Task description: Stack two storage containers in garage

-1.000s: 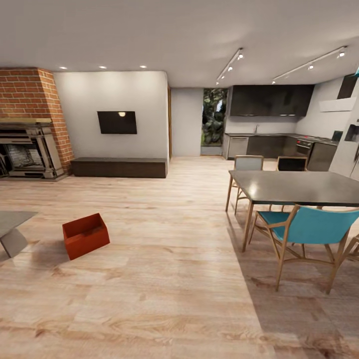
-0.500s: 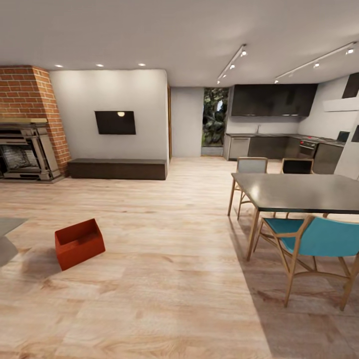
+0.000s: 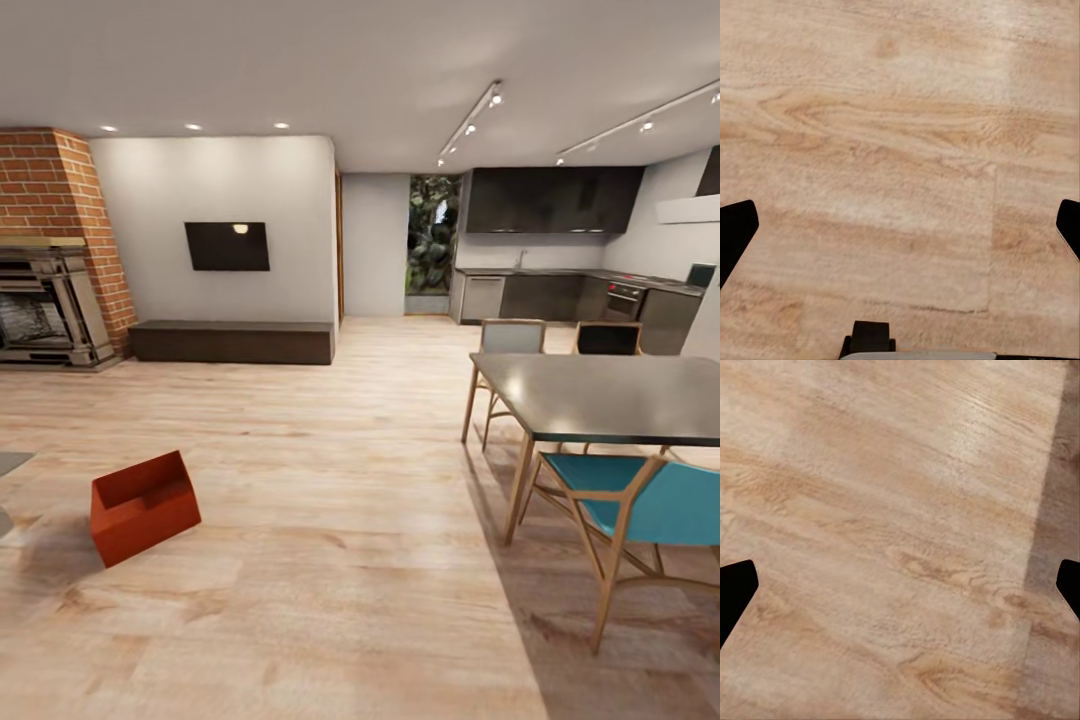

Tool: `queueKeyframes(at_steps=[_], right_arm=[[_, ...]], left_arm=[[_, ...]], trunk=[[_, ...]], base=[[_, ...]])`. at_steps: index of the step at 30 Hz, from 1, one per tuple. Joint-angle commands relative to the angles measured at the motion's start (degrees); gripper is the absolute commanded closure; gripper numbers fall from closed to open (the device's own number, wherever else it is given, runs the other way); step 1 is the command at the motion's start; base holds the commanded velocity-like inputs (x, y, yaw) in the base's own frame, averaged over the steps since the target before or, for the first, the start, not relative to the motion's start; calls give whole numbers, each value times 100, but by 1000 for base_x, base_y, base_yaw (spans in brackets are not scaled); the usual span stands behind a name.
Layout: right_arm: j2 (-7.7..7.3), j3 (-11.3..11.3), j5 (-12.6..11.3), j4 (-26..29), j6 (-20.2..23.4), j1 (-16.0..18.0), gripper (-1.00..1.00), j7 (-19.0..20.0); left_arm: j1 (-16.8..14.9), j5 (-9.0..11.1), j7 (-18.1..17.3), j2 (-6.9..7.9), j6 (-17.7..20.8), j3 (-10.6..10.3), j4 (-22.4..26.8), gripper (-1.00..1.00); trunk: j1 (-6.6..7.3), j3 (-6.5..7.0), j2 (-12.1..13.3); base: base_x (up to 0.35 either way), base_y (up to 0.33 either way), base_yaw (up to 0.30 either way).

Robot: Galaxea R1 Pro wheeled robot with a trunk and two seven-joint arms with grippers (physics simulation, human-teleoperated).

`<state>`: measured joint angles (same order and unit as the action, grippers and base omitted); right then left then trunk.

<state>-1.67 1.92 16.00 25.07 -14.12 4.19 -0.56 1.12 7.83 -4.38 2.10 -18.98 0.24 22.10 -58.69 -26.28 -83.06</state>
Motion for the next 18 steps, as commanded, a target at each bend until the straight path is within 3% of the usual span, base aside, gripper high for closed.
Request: queueKeyframes(at_steps=[1, 18], right_arm=[[-3, 19, 9, -2, -12, 3, -100, -6], [-5, 19, 9, -2, -12, 3, -100, -6]], left_arm=[[2, 60, -45, 1, 0, 3, 8, -100], [2, 60, -45, 1, 0, 3, 7, -100]], trunk=[[-4, -5, -2], [-4, -5, -2]], base=[[329, 0, 0], [329, 0, 0]])
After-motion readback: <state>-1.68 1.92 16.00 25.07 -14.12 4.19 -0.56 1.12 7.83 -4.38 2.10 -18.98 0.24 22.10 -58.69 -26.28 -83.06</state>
